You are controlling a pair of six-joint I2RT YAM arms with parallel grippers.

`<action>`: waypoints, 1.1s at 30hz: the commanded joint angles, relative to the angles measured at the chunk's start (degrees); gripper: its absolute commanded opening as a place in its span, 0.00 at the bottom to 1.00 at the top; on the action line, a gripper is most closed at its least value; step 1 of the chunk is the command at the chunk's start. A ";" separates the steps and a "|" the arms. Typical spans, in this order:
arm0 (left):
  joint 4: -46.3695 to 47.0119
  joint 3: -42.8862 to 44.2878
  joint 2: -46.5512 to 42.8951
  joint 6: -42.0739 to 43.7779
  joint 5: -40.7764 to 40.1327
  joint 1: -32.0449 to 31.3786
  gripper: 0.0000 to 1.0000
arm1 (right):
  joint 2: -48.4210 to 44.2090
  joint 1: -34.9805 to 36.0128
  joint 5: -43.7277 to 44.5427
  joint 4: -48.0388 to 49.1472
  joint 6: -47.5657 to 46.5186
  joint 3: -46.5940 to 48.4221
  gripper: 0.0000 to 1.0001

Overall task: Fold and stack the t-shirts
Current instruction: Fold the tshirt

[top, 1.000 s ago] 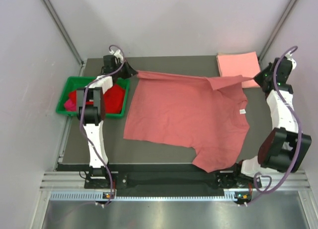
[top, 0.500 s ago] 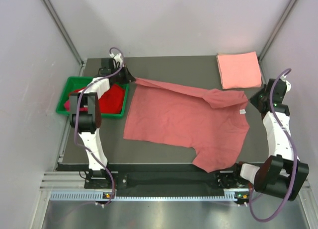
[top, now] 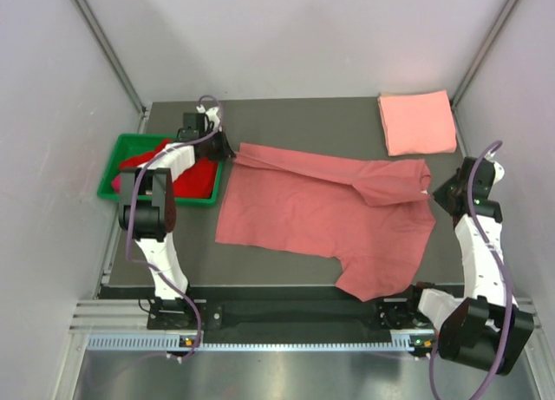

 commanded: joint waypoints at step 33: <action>-1.87 -2.41 -0.80 7.02 -11.71 -3.13 0.00 | -18.90 -0.01 -2.84 -7.03 4.35 -14.06 0.00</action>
